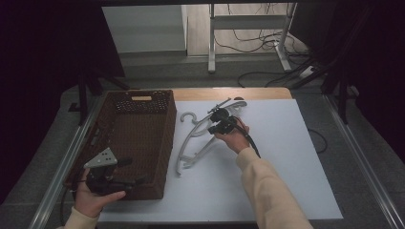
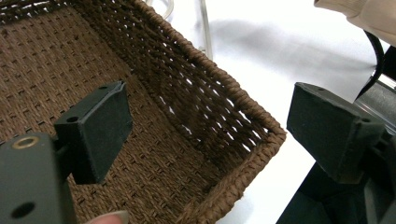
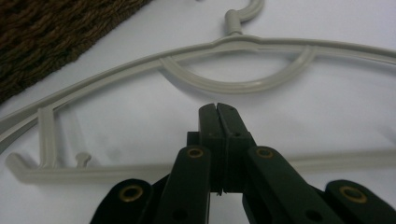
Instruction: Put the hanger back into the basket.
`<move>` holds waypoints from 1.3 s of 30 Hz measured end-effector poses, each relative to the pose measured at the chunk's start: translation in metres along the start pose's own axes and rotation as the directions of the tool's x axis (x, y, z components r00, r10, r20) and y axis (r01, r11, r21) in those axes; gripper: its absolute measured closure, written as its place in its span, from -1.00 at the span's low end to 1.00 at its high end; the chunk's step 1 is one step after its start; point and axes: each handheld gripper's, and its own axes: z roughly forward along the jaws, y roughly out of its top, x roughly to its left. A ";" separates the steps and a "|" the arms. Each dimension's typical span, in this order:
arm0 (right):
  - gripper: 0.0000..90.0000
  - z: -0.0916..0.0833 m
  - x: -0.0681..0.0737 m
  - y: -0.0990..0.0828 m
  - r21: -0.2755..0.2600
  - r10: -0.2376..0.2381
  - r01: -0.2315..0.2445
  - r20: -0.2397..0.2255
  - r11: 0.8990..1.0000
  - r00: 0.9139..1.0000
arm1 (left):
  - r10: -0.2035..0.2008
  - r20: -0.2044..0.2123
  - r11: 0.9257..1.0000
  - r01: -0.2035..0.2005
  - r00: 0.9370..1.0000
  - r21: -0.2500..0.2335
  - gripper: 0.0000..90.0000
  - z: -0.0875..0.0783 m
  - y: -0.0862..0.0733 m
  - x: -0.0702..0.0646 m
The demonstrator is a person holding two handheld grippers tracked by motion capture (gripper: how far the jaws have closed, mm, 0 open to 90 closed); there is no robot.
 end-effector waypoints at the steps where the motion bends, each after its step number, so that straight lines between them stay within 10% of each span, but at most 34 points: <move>1: 0.99 0.004 0.001 0.002 0.013 -0.003 0.003 -0.002 1.000 1.000 | -0.002 -0.001 1.000 0.002 1.000 0.000 -0.68 0.000 0.000 0.000; 13: 1.00 0.041 -0.002 0.001 0.121 0.003 -0.005 0.022 0.993 1.000 | -0.003 0.004 1.000 0.003 1.000 0.000 -0.68 0.000 0.000 0.002; 39: 0.99 0.041 0.004 -0.003 0.121 0.020 -0.025 0.042 0.992 0.999 | 0.007 0.010 1.000 -0.007 1.000 0.010 -0.68 0.003 0.001 -0.001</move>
